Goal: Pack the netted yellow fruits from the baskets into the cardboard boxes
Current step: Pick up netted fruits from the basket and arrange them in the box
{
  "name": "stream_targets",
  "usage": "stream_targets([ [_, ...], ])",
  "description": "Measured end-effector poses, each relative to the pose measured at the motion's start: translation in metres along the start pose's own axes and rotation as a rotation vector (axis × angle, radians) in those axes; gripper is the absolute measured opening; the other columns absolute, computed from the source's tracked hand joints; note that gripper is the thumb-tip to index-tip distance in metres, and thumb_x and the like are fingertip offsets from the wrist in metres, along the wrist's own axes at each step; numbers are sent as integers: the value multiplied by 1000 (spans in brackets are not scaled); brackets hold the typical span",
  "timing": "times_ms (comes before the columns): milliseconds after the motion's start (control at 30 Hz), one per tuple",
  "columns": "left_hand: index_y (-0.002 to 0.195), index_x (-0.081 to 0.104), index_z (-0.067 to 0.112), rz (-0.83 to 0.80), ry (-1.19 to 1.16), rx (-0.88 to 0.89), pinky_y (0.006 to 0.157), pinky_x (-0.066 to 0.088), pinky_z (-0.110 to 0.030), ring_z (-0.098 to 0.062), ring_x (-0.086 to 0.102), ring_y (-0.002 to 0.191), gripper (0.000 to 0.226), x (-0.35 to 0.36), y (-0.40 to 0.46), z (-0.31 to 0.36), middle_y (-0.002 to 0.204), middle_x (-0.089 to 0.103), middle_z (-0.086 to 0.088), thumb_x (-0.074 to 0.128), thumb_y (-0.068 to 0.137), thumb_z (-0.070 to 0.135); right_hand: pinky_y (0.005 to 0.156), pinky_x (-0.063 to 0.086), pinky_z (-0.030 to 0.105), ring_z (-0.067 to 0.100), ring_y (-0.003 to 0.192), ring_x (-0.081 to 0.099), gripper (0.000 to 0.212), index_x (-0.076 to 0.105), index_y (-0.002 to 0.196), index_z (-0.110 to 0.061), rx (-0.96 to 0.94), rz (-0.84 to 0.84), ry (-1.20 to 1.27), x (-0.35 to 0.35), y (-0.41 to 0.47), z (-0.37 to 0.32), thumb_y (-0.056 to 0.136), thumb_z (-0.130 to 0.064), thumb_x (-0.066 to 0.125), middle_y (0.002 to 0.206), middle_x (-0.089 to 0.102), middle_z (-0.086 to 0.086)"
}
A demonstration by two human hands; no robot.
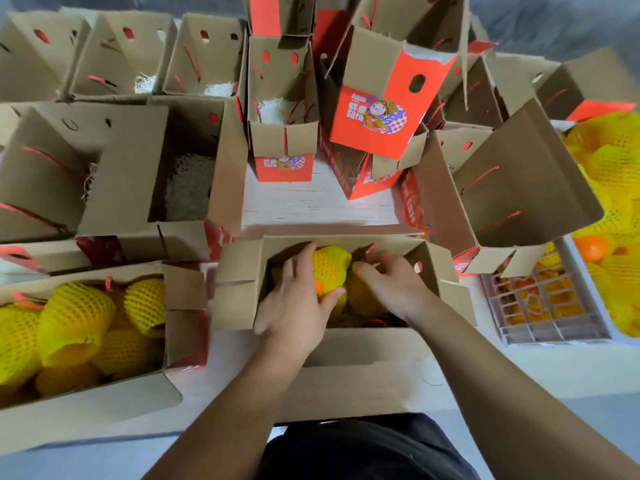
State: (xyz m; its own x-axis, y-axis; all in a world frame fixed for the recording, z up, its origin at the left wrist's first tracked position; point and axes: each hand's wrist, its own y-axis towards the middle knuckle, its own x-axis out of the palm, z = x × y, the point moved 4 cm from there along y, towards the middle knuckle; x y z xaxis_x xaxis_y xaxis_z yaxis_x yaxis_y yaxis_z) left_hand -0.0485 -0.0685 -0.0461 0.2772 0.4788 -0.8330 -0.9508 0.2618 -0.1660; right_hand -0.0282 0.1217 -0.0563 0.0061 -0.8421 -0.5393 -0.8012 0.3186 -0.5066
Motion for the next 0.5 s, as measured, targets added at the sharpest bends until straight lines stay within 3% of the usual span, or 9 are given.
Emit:
stream_targets([
  [33, 161, 4, 39, -20, -5, 22, 80, 57, -40, -28, 61, 122, 88, 0, 0, 2, 161, 34, 4, 55, 94, 65, 82, 54, 35, 18, 82, 71, 50, 69, 106, -25, 74, -143, 208, 11, -8, -3, 80, -66, 59, 92, 77, -2],
  [100, 162, -7, 38, -84, -6, 60, 83, 57, -45, -30, 59, 127, 91, 3, -3, 4, 168, 22, 8, 48, 96, 66, 84, 59, 36, 22, 87, 76, 59, 63, 122, -22, 196, -378, 453, 34, -21, -9, 85, -68, 62, 99, 79, 7],
  [200, 162, -14, 37, -146, 5, 104, 83, 56, -45, -30, 57, 131, 88, 2, -7, 4, 173, 10, 9, 42, 99, 63, 90, 61, 42, 26, 99, 76, 56, 55, 134, -19, 214, -368, 641, 42, -19, -10, 92, -53, 69, 110, 77, 14],
  [267, 163, -10, 34, -163, 74, 167, 80, 56, -43, -29, 61, 125, 83, -1, -9, 5, 171, 22, 4, 39, 102, 62, 94, 58, 44, 26, 100, 73, 44, 60, 130, -15, 184, -323, 753, 41, -17, -7, 95, -40, 69, 114, 75, 14],
  [333, 165, 9, 33, -141, 38, 203, 83, 58, -44, -28, 65, 118, 71, -6, -16, 5, 155, 51, 1, 41, 105, 54, 86, 56, 38, 29, 89, 66, 33, 65, 122, -11, 149, -244, 770, 33, -18, 1, 96, -31, 68, 105, 72, 17],
  [367, 162, 26, 32, -49, -34, 212, 88, 57, -44, -27, 66, 117, 60, -14, -21, 2, 144, 61, 2, 45, 106, 45, 78, 53, 35, 30, 82, 60, 32, 64, 119, -10, 146, -195, 745, 32, -17, 4, 95, -29, 69, 98, 69, 18],
  [433, 145, 56, 29, 220, -97, 223, 95, 51, -42, -24, 63, 116, 42, -32, -28, -7, 129, 69, 6, 51, 104, 26, 70, 51, 36, 27, 77, 58, 35, 62, 121, -13, 148, -120, 653, 29, -20, 12, 91, -28, 72, 94, 70, 12],
  [500, 138, 59, 31, 386, 44, 208, 99, 45, -45, -24, 55, 121, 40, -48, -19, -20, 132, 64, 8, 55, 99, 23, 74, 57, 39, 20, 81, 67, 44, 56, 123, -24, 118, -124, 490, 36, -26, 15, 86, -34, 77, 101, 73, 8],
])
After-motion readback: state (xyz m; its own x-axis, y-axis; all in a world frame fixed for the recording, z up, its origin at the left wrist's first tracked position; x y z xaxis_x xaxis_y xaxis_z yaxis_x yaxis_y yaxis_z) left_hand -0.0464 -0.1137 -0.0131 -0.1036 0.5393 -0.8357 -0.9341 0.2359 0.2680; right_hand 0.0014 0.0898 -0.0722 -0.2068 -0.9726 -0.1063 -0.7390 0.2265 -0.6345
